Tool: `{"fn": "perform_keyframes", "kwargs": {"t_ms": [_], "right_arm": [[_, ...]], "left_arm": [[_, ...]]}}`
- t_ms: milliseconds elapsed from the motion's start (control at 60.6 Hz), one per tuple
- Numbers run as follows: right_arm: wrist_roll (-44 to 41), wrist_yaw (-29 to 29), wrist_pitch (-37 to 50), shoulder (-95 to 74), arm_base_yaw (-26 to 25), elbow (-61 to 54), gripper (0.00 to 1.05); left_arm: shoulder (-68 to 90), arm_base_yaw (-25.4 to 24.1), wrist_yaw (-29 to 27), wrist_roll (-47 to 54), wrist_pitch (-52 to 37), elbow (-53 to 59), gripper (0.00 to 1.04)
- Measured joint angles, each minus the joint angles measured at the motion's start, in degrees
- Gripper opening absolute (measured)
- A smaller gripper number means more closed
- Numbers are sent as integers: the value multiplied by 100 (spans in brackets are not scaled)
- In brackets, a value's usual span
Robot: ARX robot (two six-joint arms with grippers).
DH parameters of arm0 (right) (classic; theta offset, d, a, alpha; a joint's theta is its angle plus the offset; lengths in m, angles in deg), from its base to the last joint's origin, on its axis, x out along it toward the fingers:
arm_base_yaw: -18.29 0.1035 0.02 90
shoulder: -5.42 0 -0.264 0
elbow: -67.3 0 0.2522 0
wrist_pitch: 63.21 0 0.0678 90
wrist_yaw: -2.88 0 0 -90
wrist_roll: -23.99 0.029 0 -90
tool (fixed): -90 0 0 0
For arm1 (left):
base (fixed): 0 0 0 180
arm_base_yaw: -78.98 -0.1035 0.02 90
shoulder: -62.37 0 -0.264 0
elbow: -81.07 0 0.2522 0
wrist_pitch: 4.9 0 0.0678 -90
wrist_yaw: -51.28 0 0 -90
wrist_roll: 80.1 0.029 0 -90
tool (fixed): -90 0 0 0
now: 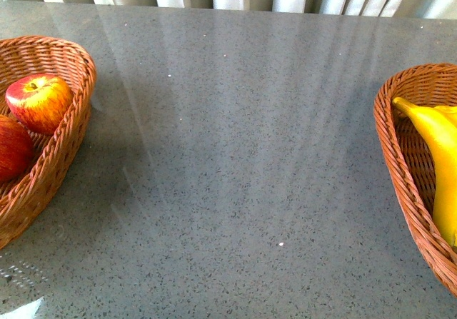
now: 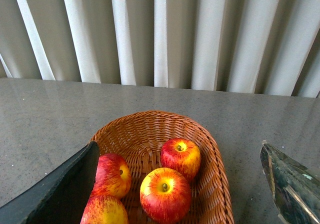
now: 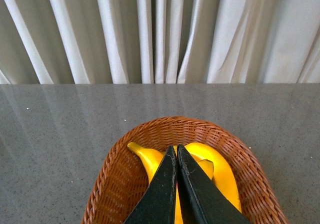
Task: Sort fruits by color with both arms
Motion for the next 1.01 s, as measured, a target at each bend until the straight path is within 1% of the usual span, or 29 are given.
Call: {"fn": "perform_keyframes", "kwargs": {"t_ms": [82, 115, 148, 280, 346, 396, 445, 495, 528, 577, 627, 1006], "right_arm": [[-2, 0, 0, 2, 0, 0, 2], [-7, 0, 0, 7, 0, 0, 6], [-4, 0, 0, 9, 0, 0, 13], [-7, 0, -2, 9, 0, 0, 35], [-4, 0, -2, 9, 0, 0, 49], [-4, 0, -2, 9, 0, 0, 56], [-4, 0, -2, 9, 0, 0, 66], [-4, 0, -2, 9, 0, 0, 73], [-4, 0, -2, 9, 0, 0, 80], [-4, 0, -2, 9, 0, 0, 87], [-4, 0, -2, 9, 0, 0, 96], [-4, 0, -2, 9, 0, 0, 96]], "left_arm": [[0, 0, 0, -2, 0, 0, 96], [0, 0, 0, -2, 2, 0, 96], [0, 0, 0, -2, 0, 0, 96], [0, 0, 0, 0, 0, 0, 96], [0, 0, 0, -2, 0, 0, 96], [0, 0, 0, -2, 0, 0, 96], [0, 0, 0, 0, 2, 0, 96], [0, 0, 0, 0, 2, 0, 96], [0, 0, 0, -2, 0, 0, 96], [0, 0, 0, 0, 0, 0, 96], [0, 0, 0, -2, 2, 0, 96], [0, 0, 0, 0, 0, 0, 96]]}}
